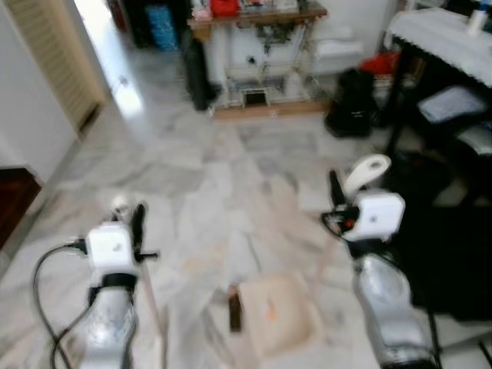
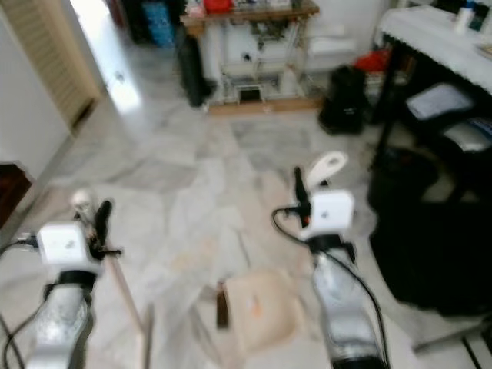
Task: Sweep floor
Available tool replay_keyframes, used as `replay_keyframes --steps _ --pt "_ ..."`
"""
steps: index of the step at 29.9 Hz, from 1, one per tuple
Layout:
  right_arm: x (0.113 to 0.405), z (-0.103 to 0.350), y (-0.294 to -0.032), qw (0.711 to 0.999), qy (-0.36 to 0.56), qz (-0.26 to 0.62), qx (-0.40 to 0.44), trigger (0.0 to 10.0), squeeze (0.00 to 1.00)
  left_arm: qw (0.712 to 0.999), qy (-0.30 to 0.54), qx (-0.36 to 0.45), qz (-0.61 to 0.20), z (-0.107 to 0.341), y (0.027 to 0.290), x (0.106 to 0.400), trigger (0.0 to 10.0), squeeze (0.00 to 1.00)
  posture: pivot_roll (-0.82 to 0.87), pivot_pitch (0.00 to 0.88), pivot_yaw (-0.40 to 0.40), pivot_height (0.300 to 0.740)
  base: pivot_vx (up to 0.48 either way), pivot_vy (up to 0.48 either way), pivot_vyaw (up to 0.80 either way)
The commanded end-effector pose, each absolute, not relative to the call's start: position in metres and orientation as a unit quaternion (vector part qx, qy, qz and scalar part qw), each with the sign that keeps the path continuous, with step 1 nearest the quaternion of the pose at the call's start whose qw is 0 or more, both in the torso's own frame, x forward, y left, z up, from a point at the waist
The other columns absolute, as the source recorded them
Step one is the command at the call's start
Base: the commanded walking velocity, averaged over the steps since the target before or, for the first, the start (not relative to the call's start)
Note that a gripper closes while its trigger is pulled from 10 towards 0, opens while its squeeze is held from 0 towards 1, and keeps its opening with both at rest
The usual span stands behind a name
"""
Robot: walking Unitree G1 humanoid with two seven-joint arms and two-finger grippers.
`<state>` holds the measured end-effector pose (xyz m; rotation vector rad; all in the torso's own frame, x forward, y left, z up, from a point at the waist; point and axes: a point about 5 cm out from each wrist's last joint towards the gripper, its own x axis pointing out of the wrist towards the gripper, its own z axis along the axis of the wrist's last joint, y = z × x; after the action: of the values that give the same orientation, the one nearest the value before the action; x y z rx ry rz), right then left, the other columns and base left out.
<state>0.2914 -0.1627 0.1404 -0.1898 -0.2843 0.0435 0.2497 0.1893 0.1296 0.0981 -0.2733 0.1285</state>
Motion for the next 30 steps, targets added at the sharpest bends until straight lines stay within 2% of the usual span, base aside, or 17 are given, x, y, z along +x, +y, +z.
replay_keyframes --steps 1,30 --pt "0.2943 0.1544 -0.1497 0.981 -0.174 0.037 -0.081 10.0 0.0 0.982 -0.156 0.067 0.079 0.1389 0.2004 0.2481 10.0 0.0 0.05 0.0 0.043 0.74 0.352 0.0 0.0" --pt "0.294 0.1518 -0.1488 0.983 -0.165 0.042 -0.075 10.0 0.0 0.986 -0.149 0.058 0.052 0.1361 0.1935 0.2475 10.0 0.0 0.04 0.0 0.043 0.74 0.337 0.0 0.0"
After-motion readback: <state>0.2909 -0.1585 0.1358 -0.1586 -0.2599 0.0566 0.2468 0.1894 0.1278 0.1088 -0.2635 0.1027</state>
